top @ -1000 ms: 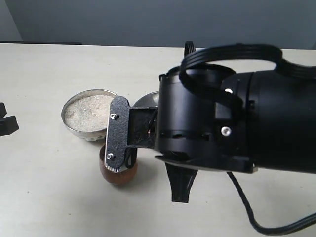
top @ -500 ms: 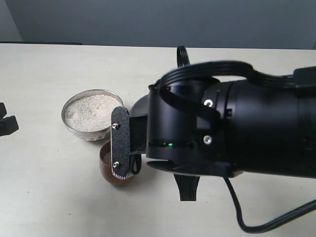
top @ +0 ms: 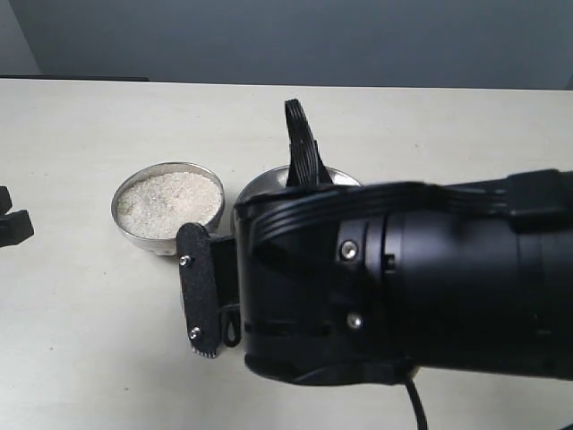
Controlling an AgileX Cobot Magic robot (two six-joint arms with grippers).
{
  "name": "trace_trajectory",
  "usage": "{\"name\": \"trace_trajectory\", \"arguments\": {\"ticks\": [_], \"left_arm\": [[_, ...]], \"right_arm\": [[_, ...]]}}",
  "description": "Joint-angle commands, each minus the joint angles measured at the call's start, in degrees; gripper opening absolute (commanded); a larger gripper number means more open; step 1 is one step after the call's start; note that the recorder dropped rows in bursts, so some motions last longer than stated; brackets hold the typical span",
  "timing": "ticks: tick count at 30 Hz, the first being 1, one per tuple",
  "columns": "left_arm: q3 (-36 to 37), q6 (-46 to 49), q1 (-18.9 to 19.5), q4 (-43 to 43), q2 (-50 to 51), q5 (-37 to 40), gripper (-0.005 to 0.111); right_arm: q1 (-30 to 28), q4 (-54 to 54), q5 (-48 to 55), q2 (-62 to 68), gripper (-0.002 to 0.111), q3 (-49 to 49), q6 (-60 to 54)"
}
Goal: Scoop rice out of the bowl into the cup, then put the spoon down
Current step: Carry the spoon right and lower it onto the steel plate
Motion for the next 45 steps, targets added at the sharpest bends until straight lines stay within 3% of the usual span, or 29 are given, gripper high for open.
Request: {"name": "trace_trajectory", "arguments": {"ticks": [1,7,12,19,27,36,45], "left_arm": [[-0.4,0.1,-0.3,0.2,0.2,-0.5,0.0],[-0.4,0.1,-0.3,0.2,0.2,-0.5,0.0],[-0.4,0.0,-0.3,0.2,0.2,-0.5,0.0],[-0.4,0.1,-0.3,0.2,0.2,-0.5,0.0],[-0.4,0.1,-0.3,0.2,0.2,-0.5,0.0],[-0.4,0.1,-0.3,0.2,0.2,-0.5,0.0],[-0.4,0.1,-0.3,0.2,0.2,-0.5,0.0]], "right_arm": [[0.2,-1.4,2.5,0.9,-0.001,0.1,-0.2],[0.2,-2.6,1.6,1.0,-0.001,0.0,4.6],[-0.2,-6.1,-0.5,0.4,-0.001,0.0,18.8],[-8.3,-4.8,-1.9,-3.1,-0.001,0.0,38.1],[-22.7,12.1,-17.6,-5.7,-0.001,0.0,37.5],[-29.2,15.0,-33.6,2.2,-0.001,0.0,37.2],[-32.1,17.3,-43.6,14.0,-0.001,0.0,37.3]]}}
